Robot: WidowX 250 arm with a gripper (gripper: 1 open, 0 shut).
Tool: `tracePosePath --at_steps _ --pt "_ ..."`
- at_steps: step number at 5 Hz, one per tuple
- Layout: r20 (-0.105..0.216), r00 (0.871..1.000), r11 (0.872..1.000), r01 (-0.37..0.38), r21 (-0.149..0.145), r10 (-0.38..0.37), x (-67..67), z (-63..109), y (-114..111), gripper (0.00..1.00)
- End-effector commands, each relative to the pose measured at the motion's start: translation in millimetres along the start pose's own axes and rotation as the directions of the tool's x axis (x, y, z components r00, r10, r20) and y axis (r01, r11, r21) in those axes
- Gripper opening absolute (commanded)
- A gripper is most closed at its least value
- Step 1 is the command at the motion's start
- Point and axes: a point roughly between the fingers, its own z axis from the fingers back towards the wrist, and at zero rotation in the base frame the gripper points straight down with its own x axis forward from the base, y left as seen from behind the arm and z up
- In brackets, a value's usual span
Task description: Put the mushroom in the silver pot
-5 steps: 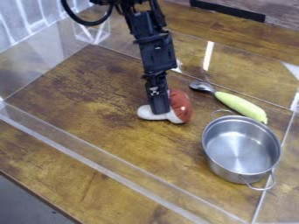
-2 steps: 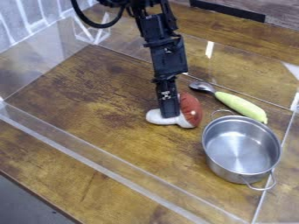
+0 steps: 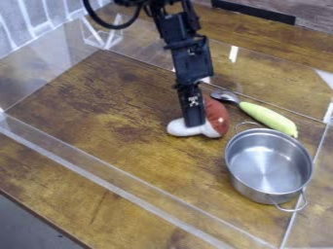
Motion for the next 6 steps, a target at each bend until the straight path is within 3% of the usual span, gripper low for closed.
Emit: tracePosePath --at_steps 1,2,3,4,5,6 --pt "-0.013 0.998 0.997 0.065 0.053 -0.064 20.1 37.6 -13.4 0.0" --pt "-0.038 0.995 0.994 0.096 0.051 -0.094 29.4 50.7 -21.5 0.0" --pt "-0.044 0.997 0.993 0.067 0.092 -0.063 53.5 60.0 -43.5 0.0" --pt "-0.038 0.996 0.992 0.082 0.099 -0.079 79.0 46.6 -69.3 0.0" --pt "-0.037 0.991 0.988 0.133 0.075 -0.131 97.6 15.4 -93.9 0.0" --pt "-0.006 0.991 0.99 0.132 0.05 -0.131 92.2 -5.3 -97.8 0.0"
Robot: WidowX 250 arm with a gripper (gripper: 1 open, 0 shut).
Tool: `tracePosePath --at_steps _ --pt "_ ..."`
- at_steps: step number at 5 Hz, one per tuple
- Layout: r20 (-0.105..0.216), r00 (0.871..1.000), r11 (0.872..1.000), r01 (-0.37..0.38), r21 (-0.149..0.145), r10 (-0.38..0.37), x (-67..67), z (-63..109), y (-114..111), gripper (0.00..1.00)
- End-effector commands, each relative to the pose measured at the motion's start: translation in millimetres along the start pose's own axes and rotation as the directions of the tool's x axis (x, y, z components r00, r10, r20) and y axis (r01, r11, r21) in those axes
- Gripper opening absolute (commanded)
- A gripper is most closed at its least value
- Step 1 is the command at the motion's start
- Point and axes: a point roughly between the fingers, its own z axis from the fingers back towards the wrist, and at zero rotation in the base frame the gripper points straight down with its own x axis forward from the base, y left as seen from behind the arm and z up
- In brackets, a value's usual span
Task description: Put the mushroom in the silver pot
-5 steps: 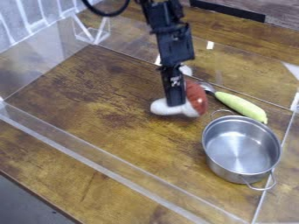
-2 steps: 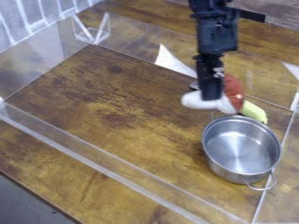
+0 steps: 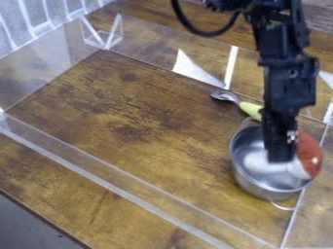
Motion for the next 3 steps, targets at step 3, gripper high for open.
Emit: tracePosePath --at_steps 3 --pt "0.078 0.996 0.999 -0.036 0.034 0.033 3.3 57.5 -21.6 0.0"
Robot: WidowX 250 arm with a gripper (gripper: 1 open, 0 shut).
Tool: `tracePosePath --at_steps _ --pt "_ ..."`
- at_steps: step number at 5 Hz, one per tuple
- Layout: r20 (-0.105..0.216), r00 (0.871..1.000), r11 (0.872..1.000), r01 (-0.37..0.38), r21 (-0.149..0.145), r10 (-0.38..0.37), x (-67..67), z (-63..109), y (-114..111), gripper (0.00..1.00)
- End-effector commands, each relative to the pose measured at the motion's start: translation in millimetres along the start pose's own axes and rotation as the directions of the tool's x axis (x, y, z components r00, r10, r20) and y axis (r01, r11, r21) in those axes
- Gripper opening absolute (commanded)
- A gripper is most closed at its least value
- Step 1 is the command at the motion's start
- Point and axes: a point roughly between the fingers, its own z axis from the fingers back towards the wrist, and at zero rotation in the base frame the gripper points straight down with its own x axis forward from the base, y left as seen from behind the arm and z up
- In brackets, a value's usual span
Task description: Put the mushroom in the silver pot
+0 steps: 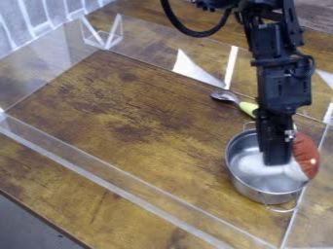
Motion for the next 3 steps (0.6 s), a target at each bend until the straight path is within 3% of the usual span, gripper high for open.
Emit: tracePosePath --at_steps 1,2,3 --pt "0.073 0.996 0.997 0.056 0.045 -0.059 5.7 47.2 -12.9 0.0" --pt "0.065 0.994 0.997 0.083 0.0 -0.083 1.5 47.7 -13.6 0.0" --pt "0.1 0.994 0.999 0.039 -0.032 -0.036 -0.4 38.7 -14.2 0.0"
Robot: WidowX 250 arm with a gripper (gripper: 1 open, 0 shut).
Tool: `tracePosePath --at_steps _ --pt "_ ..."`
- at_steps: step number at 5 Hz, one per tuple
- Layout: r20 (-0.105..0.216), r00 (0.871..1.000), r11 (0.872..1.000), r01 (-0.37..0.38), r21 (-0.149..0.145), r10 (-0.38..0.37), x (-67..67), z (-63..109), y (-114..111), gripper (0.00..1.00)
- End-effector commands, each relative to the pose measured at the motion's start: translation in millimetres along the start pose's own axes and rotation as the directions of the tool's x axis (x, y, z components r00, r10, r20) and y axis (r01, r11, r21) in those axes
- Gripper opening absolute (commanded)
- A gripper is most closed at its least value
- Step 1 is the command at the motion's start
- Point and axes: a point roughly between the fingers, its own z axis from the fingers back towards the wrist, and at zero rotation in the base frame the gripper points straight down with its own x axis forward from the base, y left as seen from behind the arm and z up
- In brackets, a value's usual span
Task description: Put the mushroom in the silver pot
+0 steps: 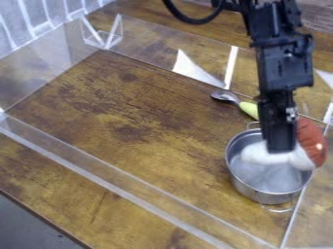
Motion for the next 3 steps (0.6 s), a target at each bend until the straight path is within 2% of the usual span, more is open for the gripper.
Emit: tracePosePath --at_steps 1,2,3 --pt "0.099 0.995 0.999 -0.019 0.027 0.017 -3.9 24.2 -6.6 0.0" --pt "0.118 0.99 0.997 -0.082 0.007 0.081 -1.9 26.3 -12.7 0.0" --pt "0.083 0.99 0.993 -0.114 -0.019 0.115 -5.9 38.8 -13.2 0.0"
